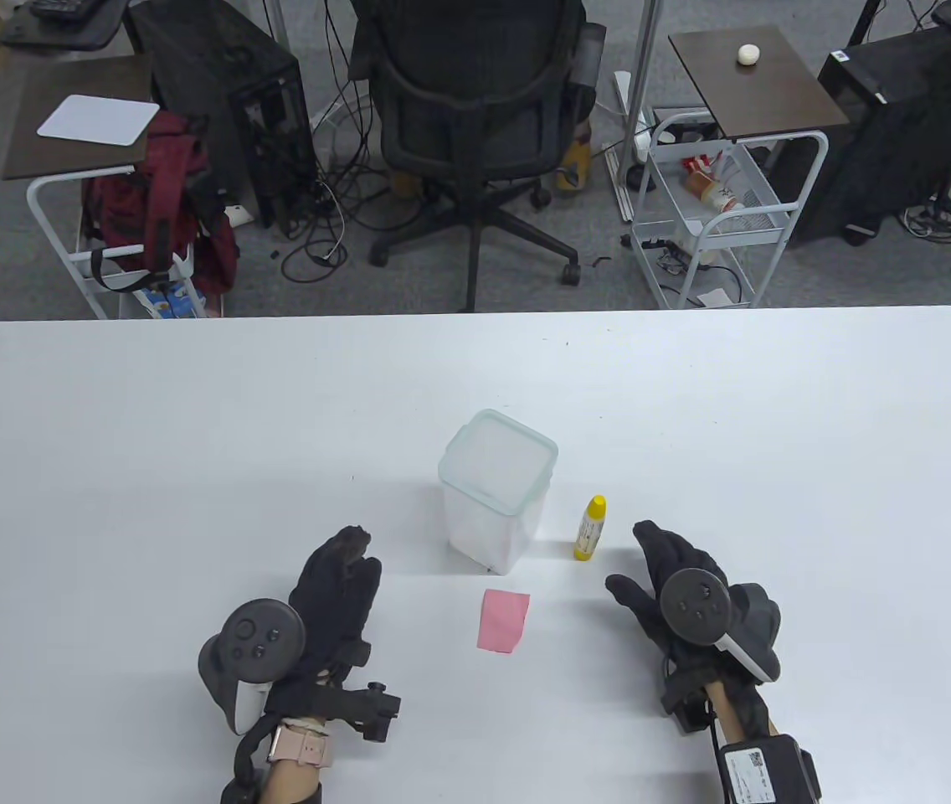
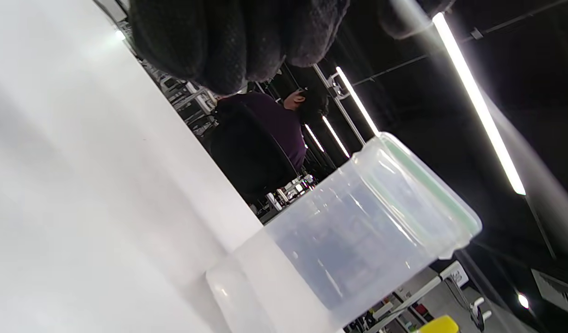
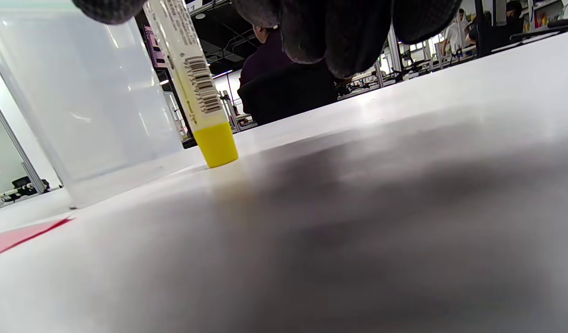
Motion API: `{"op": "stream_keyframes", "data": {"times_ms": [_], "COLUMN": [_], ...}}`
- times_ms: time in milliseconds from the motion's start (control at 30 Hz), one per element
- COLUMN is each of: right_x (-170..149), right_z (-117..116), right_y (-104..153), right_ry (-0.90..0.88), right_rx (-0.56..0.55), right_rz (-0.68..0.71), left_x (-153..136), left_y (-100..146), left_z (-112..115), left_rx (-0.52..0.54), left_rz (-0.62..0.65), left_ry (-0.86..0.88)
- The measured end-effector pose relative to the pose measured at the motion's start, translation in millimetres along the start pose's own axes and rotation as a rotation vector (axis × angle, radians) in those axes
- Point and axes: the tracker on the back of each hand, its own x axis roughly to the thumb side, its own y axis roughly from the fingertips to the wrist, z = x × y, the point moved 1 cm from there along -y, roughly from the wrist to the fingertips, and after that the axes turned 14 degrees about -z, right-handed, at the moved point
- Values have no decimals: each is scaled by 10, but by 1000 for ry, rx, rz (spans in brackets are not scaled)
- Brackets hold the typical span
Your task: Squeeze liquid glue on card and attach to container
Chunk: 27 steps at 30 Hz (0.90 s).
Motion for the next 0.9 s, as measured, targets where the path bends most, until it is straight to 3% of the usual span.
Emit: {"op": "stream_keyframes", "data": {"times_ms": [200, 533, 700, 900], "right_x": [88, 275, 320, 341], "right_z": [-101, -195, -185, -56], "right_y": [-152, -357, -357, -108], "right_ry": [-175, -237, -251, -365], "right_rx": [78, 142, 95, -18], "right_rz": [-28, -126, -156, -66], "left_x": [-17, 3, 43, 122], "left_y": [0, 1, 12, 55], "left_z": [17, 63, 119, 187], "left_rx": [6, -1, -17, -38], "left_rz": [9, 22, 36, 68], "left_ry": [-29, -39, -39, -31]}}
